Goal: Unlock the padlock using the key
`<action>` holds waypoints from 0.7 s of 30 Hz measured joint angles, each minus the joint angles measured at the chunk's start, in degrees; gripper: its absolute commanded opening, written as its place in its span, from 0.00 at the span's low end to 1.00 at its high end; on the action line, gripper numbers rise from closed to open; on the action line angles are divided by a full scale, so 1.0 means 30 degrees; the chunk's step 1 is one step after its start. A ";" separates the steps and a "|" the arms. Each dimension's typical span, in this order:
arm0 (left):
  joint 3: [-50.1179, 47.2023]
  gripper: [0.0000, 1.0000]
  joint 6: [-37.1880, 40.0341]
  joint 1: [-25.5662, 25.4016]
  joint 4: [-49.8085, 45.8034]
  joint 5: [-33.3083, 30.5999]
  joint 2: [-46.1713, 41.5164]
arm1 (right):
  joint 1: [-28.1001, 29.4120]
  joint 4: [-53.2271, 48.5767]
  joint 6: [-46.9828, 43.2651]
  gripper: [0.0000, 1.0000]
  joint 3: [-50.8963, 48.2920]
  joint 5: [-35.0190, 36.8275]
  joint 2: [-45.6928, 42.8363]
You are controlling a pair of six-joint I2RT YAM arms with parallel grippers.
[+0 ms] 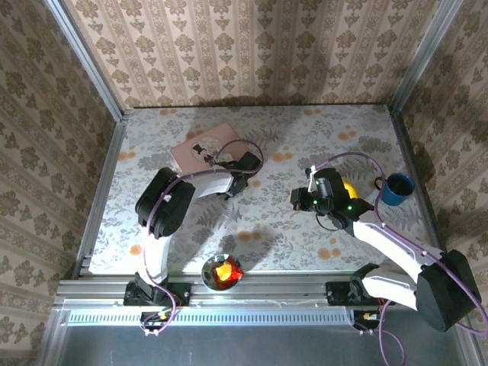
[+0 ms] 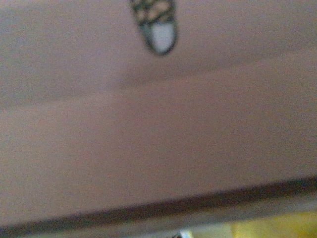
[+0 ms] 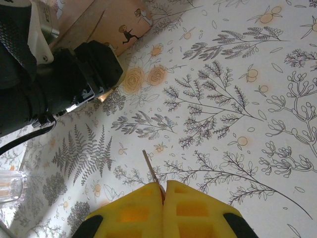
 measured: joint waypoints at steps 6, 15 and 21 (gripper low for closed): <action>-0.0532 0.42 0.0226 -0.0044 0.0656 0.0095 0.0000 | -0.0058 0.0022 0.0015 0.00 0.0000 -0.0073 0.0007; -0.1107 0.30 0.0546 -0.0044 0.1486 -0.0022 -0.0255 | -0.0095 0.0481 0.0153 0.00 0.0007 -0.0474 0.0350; -0.1610 0.33 0.0809 -0.0036 0.1989 0.0036 -0.0532 | -0.0117 0.0532 0.0160 0.00 0.0007 -0.0495 0.0342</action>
